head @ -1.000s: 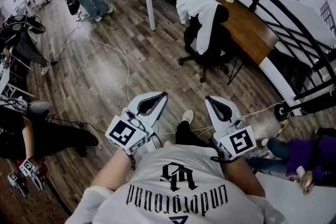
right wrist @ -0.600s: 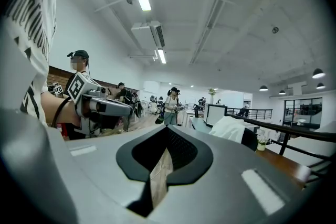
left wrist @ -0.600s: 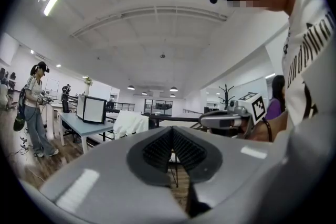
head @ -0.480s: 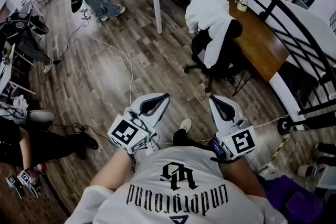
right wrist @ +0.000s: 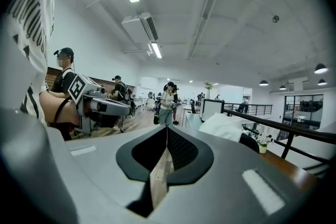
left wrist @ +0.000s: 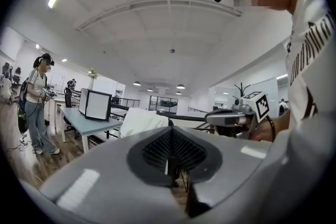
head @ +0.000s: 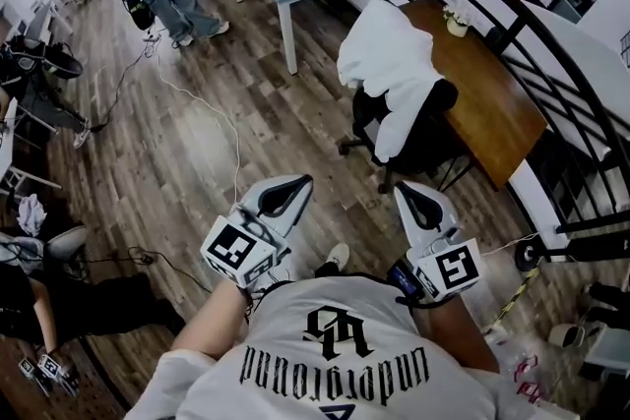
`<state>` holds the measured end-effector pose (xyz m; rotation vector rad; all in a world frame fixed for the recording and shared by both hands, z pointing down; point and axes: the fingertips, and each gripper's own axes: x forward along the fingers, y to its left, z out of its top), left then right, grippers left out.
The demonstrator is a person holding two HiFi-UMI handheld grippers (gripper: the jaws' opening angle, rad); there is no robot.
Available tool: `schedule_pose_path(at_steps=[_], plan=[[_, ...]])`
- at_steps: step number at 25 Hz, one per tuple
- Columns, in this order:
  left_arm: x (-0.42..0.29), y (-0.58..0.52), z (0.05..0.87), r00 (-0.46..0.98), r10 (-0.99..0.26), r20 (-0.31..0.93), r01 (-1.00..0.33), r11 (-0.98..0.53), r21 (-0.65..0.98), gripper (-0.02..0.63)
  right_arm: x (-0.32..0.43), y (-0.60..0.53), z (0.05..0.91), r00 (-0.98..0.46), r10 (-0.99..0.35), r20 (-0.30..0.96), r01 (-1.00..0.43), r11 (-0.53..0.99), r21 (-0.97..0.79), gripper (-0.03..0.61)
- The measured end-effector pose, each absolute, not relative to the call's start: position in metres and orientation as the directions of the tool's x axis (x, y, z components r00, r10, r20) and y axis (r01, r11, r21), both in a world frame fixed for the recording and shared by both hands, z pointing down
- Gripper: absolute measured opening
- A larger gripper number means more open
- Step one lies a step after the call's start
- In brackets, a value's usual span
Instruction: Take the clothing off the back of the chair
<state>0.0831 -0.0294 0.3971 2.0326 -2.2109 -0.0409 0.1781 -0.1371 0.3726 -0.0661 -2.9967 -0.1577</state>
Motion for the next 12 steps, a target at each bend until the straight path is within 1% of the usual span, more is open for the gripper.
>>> schedule_pose_path(at_steps=[4,12], plan=[[0.057,-0.062,0.403,-0.071,-0.994,0.086,-0.989,0.081,0.124,0.051,0.152,-0.175,0.372,-0.99,0.017,0.139,0.032,0.994,0.108,0.003],[0.008,-0.107,0.394,0.0,-0.998,0.066,-0.997,0.005,0.083,0.051,0.109,-0.207,0.369,-0.99,-0.033,0.141,-0.015,0.992,0.123,0.005]])
